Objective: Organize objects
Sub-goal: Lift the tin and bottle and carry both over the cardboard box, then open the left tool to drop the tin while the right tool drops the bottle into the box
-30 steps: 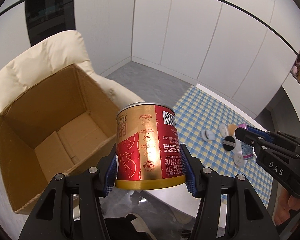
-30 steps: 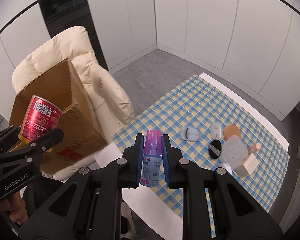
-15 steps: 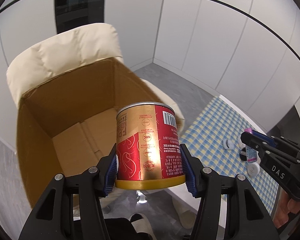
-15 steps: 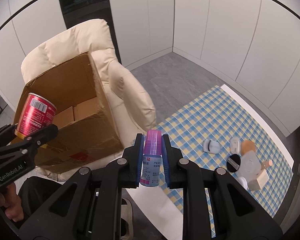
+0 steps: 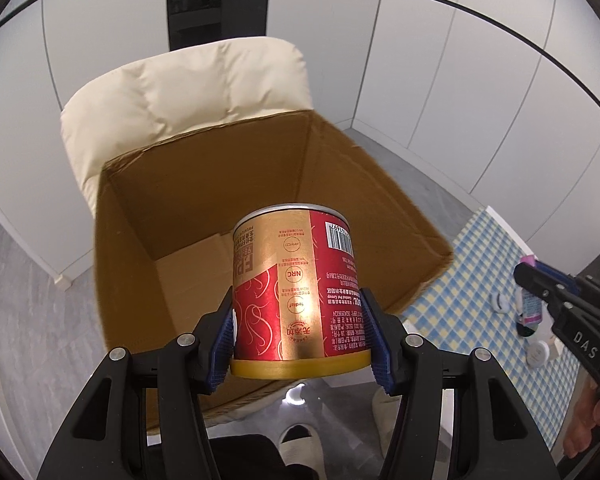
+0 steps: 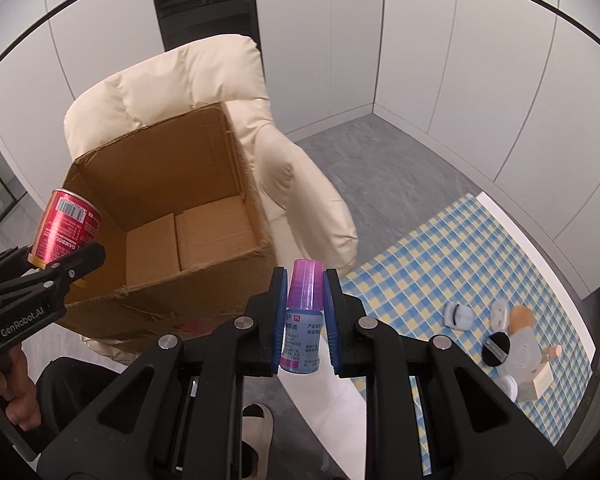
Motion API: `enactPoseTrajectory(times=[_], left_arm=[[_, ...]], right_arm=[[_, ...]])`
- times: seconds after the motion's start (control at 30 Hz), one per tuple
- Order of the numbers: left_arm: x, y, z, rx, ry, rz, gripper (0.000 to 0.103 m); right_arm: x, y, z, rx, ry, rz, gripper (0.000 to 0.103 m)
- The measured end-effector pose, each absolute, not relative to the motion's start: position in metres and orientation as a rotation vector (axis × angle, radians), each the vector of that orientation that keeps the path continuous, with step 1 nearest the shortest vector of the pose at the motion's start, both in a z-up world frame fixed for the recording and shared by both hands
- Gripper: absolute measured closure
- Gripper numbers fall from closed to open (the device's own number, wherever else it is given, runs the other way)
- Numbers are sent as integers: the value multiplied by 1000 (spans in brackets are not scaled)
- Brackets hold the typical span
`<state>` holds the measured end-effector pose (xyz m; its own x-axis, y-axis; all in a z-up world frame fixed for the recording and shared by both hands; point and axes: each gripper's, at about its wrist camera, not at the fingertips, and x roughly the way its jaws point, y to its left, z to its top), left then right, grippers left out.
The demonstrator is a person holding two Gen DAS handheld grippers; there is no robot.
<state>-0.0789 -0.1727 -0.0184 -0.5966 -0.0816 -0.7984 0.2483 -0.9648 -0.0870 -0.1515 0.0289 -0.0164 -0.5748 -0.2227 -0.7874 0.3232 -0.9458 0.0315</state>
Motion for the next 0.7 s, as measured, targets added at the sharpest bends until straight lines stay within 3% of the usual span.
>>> enactPoseTrajectory(times=[0.47,0.7], left_arm=[[-69,-198,-33,1316,268,-2580,44],[-56,-203,-23,1253,254,-2615,22]], right_arm=[[-148,-25,-13,1176,223,-2486,85],[-149,-42,-11,1160,230,-2468,85]])
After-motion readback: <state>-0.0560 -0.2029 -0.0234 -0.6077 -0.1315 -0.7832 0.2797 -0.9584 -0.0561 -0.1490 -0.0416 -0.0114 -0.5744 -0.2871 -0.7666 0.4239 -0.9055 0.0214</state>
